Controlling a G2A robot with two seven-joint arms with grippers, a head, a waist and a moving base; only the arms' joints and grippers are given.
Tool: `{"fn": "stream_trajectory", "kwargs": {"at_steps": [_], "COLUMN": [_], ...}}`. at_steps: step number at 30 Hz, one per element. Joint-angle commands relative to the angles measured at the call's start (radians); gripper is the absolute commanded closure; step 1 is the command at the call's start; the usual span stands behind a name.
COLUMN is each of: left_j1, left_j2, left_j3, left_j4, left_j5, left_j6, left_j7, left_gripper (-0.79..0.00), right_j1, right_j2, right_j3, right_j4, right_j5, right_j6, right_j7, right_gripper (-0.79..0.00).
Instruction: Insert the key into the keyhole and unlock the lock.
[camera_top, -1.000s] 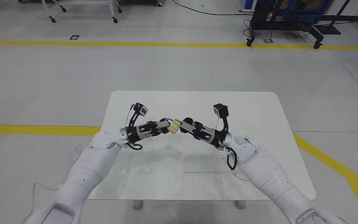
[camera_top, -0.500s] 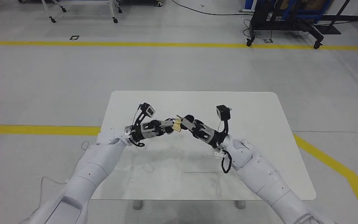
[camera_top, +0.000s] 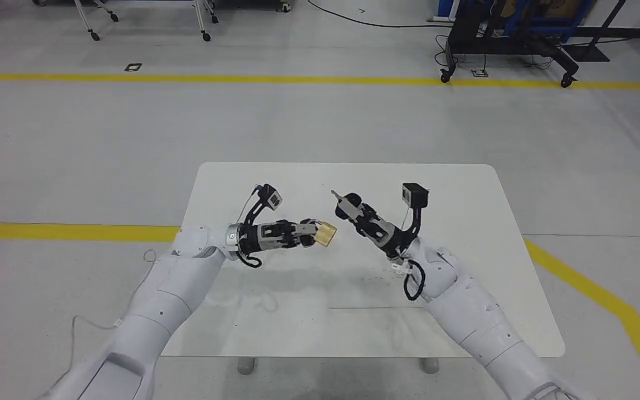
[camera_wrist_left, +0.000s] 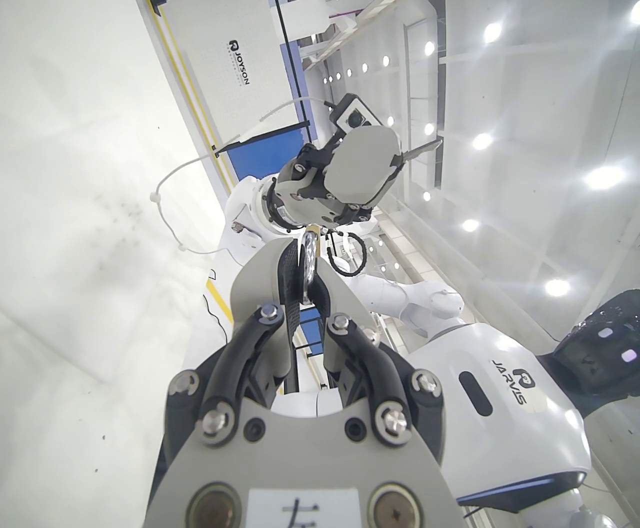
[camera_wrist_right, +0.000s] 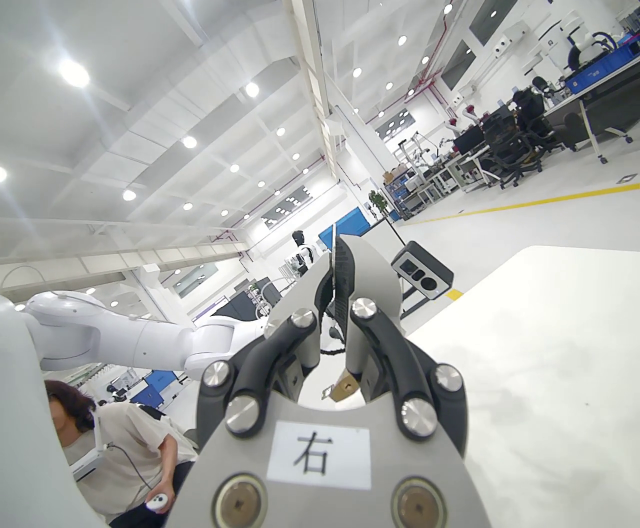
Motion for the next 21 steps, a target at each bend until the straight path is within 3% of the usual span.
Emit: {"fn": "stream_trajectory", "kwargs": {"at_steps": [1,8,15,21], "left_j1": [0.004,0.024,0.024,0.02], "left_j2": [0.002,0.005,-0.003,-0.012], "left_j3": [-0.008,-0.045,-0.065,-0.074], "left_j4": [-0.007,-0.022,0.009,0.043], "left_j5": [-0.01,-0.08,-0.106,-0.126], "left_j6": [-0.001,0.014,0.019,0.02], "left_j7": [0.001,-0.014,-0.019,-0.02], "left_gripper": [0.0,0.0,0.0,0.0], "right_j1": [0.007,0.024,0.019,0.006], "right_j2": [-0.004,-0.014,-0.005,0.004], "right_j3": [-0.006,-0.028,-0.034,-0.019], "right_j4": [0.005,0.019,0.013,0.0], "right_j5": [-0.008,0.005,0.094,0.141], "right_j6": [0.02,0.032,-0.041,-0.068], "right_j7": [0.001,0.068,0.209,0.259], "right_gripper": [0.0,0.0,0.0,0.0]}}
